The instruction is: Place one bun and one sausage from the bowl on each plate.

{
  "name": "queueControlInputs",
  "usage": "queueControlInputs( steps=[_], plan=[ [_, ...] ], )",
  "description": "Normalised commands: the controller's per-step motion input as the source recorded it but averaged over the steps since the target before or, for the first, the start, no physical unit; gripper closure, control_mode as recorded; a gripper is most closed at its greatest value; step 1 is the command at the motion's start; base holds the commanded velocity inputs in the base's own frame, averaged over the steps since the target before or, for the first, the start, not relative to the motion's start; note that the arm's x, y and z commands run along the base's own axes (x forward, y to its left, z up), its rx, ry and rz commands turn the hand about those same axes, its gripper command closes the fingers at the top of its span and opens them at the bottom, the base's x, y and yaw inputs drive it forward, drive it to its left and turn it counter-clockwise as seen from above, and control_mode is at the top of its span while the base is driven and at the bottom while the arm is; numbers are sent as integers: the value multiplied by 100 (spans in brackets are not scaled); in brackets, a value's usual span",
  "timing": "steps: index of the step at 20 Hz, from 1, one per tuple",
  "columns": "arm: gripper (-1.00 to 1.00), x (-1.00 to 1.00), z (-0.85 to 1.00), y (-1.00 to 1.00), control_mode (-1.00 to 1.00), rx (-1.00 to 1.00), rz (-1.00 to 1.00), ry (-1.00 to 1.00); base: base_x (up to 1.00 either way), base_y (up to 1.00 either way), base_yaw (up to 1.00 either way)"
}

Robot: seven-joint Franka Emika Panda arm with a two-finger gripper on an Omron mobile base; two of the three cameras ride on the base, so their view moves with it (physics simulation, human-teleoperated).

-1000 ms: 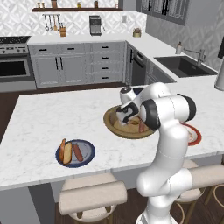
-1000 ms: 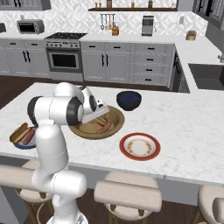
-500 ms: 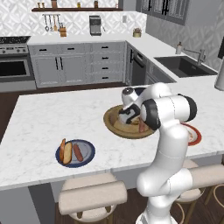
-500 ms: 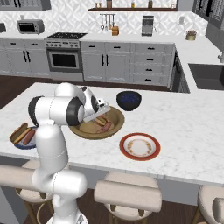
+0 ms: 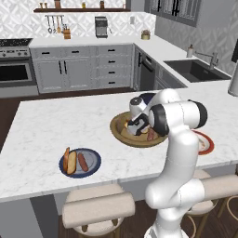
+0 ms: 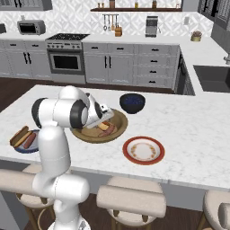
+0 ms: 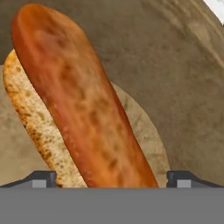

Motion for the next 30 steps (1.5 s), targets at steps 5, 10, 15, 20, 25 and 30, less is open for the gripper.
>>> queueControlInputs(
  steps=[5,10,15,20,25,30],
  plan=[
    [-100,7,-30,-3,-100,-3,0,9,0,0,0],
    [-100,3,-25,-4,-100,1,0,8,0,0,0],
    [100,0,-32,1,-100,0,0,1,0,0,0],
    [100,0,-20,0,-100,0,0,0,0,0,0],
    [100,0,-7,0,-100,0,0,0,0,0,0],
    [100,-5,8,0,-100,0,0,0,0,0,0]
  ],
)
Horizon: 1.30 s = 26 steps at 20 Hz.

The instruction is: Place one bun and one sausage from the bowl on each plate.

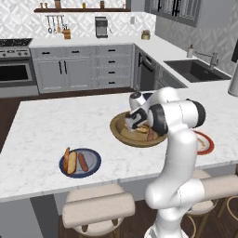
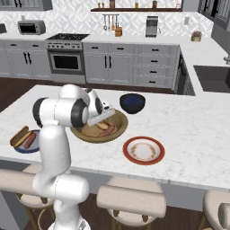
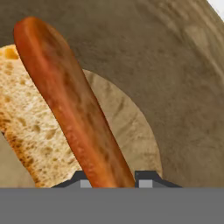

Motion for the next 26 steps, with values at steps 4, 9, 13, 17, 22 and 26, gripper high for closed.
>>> queueControlInputs(
  steps=[4,9,13,17,22,26],
  plan=[
    [100,-23,30,0,-100,0,-2,0,0,0,0],
    [100,-45,34,-13,-100,0,-6,0,0,0,0],
    [100,-91,58,-64,-100,0,-10,-5,0,0,0],
    [100,-77,75,-87,-100,6,-19,-8,0,0,0],
    [100,-39,83,-100,-100,23,-36,-3,0,0,0],
    [100,-40,47,-100,-100,25,-39,0,0,0,0]
  ],
)
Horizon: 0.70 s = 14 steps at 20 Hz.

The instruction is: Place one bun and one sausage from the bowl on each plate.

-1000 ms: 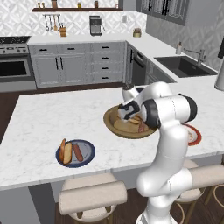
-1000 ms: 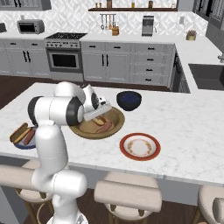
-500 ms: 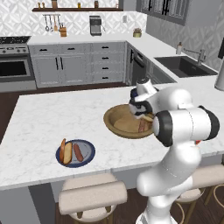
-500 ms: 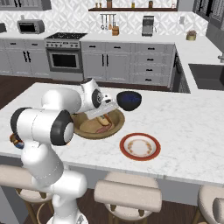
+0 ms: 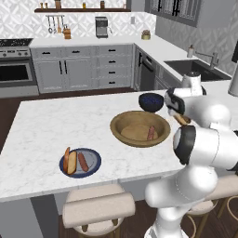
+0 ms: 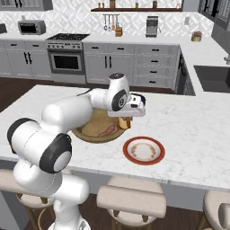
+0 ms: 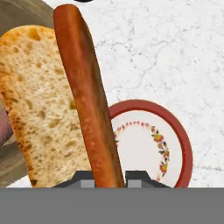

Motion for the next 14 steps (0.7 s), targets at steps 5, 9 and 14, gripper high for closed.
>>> queueControlInputs(
  steps=[5,9,14],
  plan=[
    [100,-45,-12,-100,-100,33,-33,0,0,0,0],
    [100,-64,-68,-81,-100,14,-21,0,0,0,0],
    [100,-19,-59,-50,-100,4,-13,4,0,0,0]
  ],
)
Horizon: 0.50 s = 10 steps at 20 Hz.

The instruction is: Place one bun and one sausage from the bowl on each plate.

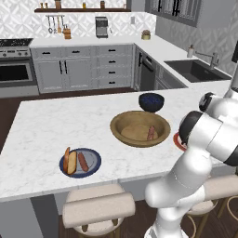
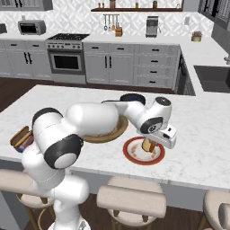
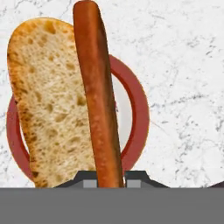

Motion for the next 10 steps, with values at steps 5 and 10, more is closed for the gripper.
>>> queueControlInputs(
  steps=[5,10],
  plan=[
    [100,28,-58,2,-100,0,-1,7,0,0,0],
    [100,4,-39,0,-100,1,0,0,0,0,0]
  ],
)
